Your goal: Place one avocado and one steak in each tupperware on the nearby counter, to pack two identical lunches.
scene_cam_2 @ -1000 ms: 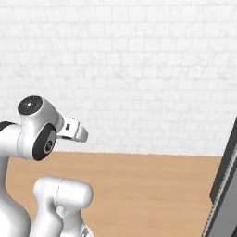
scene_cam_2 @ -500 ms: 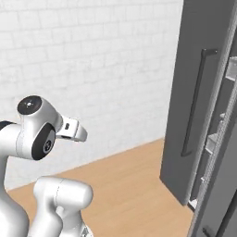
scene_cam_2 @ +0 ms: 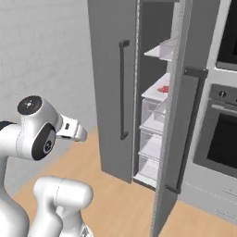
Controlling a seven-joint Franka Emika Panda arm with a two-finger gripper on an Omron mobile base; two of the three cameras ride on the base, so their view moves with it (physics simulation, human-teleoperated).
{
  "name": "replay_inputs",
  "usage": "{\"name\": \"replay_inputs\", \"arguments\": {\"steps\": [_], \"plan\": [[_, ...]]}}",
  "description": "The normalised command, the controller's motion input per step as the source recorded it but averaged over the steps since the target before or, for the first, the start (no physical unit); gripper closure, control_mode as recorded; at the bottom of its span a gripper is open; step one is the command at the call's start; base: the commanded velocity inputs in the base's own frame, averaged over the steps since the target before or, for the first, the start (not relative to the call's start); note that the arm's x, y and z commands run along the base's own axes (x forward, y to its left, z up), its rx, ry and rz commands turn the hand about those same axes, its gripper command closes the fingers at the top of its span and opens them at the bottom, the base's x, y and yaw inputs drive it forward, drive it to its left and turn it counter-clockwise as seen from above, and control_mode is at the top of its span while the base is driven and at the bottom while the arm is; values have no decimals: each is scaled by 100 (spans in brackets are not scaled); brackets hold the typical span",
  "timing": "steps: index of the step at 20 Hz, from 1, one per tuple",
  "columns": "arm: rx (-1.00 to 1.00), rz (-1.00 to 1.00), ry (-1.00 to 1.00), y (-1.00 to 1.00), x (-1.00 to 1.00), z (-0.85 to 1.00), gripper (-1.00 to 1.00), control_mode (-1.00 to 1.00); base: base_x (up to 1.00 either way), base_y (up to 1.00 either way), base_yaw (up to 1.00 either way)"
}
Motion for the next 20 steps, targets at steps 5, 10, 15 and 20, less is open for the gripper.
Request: {"name": "replay_inputs", "arguments": {"steps": [5, 10, 15, 20], "plan": [[0, 0, 0, 0, 0, 0, -100, 100, 61, 49, -77], [0, 0, 0, 0, 0, 0, -100, 100, 67, 79, -56], [0, 0, 0, 0, 0, 0, -100, 100, 56, 34, -24], [0, 0, 0, 0, 0, 0, -100, 100, 51, -17, 0]]}}
